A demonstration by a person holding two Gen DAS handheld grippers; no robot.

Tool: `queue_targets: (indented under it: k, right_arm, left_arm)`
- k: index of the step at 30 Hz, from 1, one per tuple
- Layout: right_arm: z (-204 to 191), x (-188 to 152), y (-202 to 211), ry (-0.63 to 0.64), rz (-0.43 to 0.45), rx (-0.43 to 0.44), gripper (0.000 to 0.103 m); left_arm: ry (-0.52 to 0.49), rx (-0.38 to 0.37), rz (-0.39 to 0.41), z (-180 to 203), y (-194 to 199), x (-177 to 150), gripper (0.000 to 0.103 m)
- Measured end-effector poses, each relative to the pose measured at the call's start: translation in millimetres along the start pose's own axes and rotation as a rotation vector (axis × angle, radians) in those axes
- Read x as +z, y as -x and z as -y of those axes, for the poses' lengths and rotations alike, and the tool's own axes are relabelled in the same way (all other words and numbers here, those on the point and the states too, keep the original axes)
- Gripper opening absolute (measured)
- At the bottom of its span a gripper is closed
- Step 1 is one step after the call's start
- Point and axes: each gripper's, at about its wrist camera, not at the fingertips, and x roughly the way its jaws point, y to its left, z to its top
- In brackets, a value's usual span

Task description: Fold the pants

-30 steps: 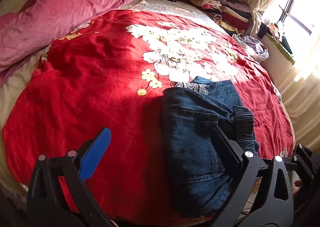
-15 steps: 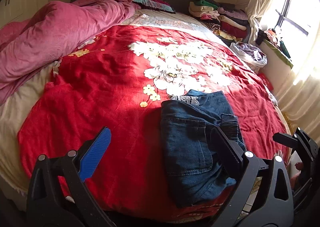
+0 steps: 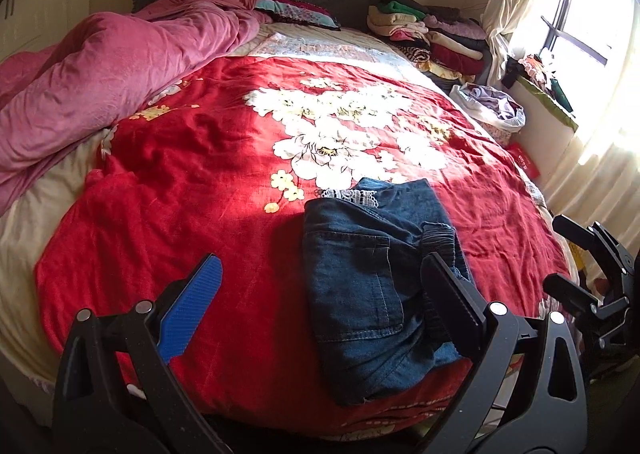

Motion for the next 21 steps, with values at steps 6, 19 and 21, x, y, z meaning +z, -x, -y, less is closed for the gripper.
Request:
queue_targets:
  k: [6, 19, 21]
  right_arm:
    - [11, -5, -2, -0.03, -0.012, -0.032, 0.082]
    - [23, -20, -30, -0.097, -0.1, -0.061, 0.082]
    - [23, -22, -34, -0.106, -0.115, -0.063, 0.082]
  left_arm:
    - [-0.005, -0.009, -0.023, 5, -9, -5, 0.093]
    - [-0.005, -0.016, -0.093, 6, -39, -19, 0.093]
    - [0.001, -0.016, -0.101, 4, -44, -21, 0.093]
